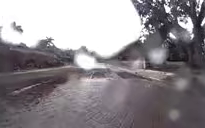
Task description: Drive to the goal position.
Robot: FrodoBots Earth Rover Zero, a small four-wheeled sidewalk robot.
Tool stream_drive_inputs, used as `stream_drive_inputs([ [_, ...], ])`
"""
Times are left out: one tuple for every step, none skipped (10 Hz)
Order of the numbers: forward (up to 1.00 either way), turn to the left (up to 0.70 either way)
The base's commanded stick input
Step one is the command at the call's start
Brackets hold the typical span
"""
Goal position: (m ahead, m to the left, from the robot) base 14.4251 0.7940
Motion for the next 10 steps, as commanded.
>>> stream_drive_inputs([
  [0.85,0.00],
  [0.85,0.00],
  [0.85,0.00],
  [0.85,0.00],
  [0.85,0.00],
  [0.85,0.00],
  [0.85,0.00],
  [0.85,0.00],
  [0.85,0.00],
  [0.85,0.00],
])
